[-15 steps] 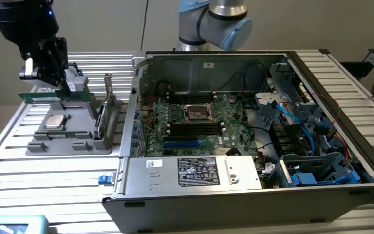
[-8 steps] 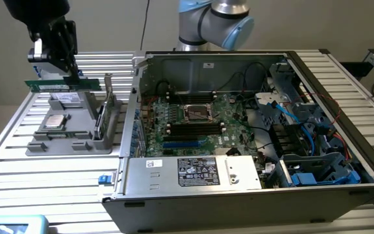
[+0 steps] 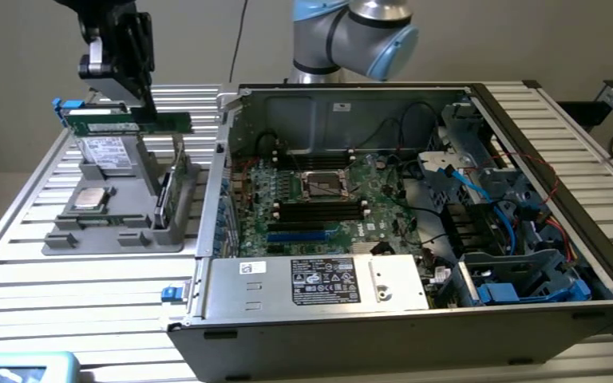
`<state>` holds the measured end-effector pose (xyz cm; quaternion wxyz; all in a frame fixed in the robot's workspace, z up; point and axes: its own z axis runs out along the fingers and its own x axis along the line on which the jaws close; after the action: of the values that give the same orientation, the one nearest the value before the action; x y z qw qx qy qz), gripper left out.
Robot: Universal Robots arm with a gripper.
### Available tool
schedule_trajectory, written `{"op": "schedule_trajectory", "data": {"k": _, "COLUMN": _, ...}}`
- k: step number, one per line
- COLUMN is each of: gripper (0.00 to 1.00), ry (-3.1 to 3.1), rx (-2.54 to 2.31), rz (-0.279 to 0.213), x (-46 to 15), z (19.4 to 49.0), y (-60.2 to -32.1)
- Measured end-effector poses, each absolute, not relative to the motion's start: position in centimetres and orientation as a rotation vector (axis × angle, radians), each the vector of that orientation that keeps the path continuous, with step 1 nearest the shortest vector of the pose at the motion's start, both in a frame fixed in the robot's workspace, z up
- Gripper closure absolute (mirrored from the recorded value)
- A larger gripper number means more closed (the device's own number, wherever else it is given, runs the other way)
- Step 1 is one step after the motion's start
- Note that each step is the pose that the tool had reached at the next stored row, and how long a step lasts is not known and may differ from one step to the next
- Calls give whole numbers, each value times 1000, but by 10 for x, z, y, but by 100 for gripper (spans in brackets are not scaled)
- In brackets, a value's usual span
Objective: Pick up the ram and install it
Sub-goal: 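Pick up the ram and move it above insertion slot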
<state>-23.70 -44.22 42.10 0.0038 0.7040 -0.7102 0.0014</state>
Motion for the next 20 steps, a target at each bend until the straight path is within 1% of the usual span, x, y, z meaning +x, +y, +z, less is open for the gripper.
{"op": "schedule_trajectory", "data": {"k": 20, "gripper": 88, "ry": -2220, "rx": 2200, "rz": -10, "x": -146, "z": 422, "y": -442}}
